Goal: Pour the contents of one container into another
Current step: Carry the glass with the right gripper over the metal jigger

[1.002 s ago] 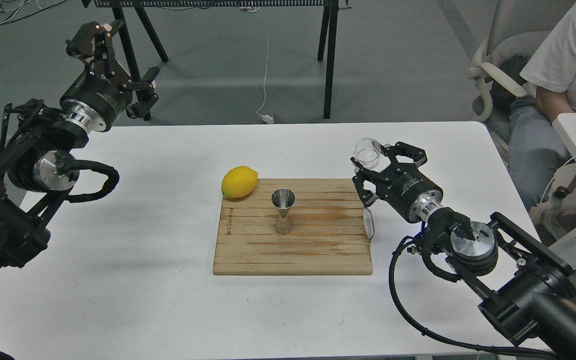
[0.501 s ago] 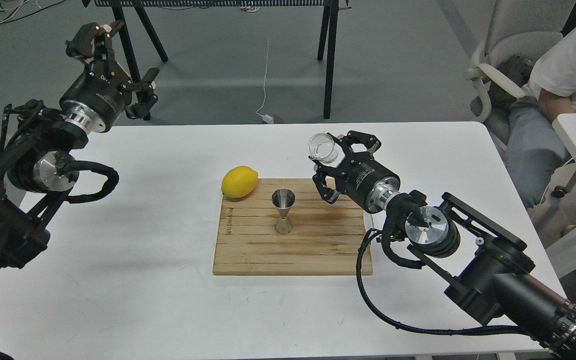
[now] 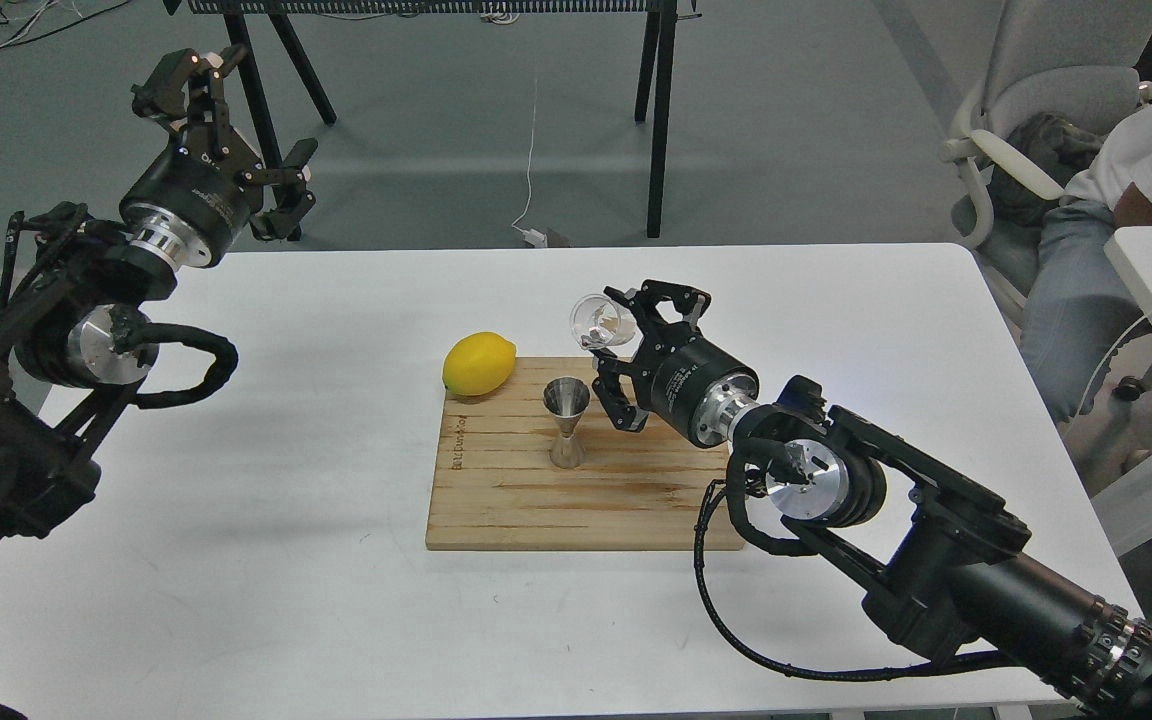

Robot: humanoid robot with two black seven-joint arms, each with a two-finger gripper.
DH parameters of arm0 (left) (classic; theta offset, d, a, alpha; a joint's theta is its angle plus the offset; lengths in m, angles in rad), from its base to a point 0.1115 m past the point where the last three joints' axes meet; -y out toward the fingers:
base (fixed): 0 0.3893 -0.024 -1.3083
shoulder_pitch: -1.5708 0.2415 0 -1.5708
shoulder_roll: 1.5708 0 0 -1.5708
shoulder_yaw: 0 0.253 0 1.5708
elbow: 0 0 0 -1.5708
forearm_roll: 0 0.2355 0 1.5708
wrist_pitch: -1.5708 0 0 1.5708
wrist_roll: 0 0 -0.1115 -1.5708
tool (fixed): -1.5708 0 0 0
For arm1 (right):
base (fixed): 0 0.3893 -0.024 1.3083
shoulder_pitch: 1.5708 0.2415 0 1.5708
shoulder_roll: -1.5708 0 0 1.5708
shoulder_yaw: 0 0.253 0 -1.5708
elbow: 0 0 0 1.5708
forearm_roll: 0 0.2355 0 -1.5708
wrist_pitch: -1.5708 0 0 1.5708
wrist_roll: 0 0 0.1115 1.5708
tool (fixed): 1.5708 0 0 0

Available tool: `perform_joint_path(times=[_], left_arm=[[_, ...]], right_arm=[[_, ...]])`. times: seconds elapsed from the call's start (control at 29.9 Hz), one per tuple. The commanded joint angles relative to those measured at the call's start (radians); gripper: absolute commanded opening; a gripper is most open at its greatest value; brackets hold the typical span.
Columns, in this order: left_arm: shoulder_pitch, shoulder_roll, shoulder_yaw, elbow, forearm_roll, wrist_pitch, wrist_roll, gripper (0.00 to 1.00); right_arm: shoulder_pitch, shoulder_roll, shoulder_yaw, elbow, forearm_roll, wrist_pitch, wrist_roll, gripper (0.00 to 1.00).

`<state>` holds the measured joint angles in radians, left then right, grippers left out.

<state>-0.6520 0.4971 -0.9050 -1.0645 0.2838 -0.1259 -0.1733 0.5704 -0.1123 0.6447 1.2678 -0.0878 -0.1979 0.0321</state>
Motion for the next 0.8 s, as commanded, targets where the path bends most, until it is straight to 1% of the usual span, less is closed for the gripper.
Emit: perform_joint_path(times=[0.0,0.4,0.47,0.57,0.77], left_arm=[[0.0,0.0,0.0,0.0,0.0,0.0,0.0,1.0],[0.008,0.0,0.0,0.0,0.0,0.0,0.0,1.0],[0.008,0.0,0.0,0.0,0.0,0.0,0.0,1.0],[0.008,0.0,0.0,0.0,0.0,0.0,0.0,1.0],[0.009,-0.006,-0.003,0.0,0.0,0.0,-0.002,1.0]], right_arm=[[0.006,0.0,-0.028,0.004,-0.027,0.0,-0.001,0.42],[0.013,-0.001,-0.046,0.01,-0.115,0.0,-0.003,0.41],[0.014,-0.004,-0.046,0.007,-0.122,0.0,-0.008,0.41],[0.022,-0.01,-0.046,0.007,-0.124,0.0,-0.031,0.41],[0.025,-0.013,-0.063,0.005,-0.148,0.0,-0.034,0.41]])
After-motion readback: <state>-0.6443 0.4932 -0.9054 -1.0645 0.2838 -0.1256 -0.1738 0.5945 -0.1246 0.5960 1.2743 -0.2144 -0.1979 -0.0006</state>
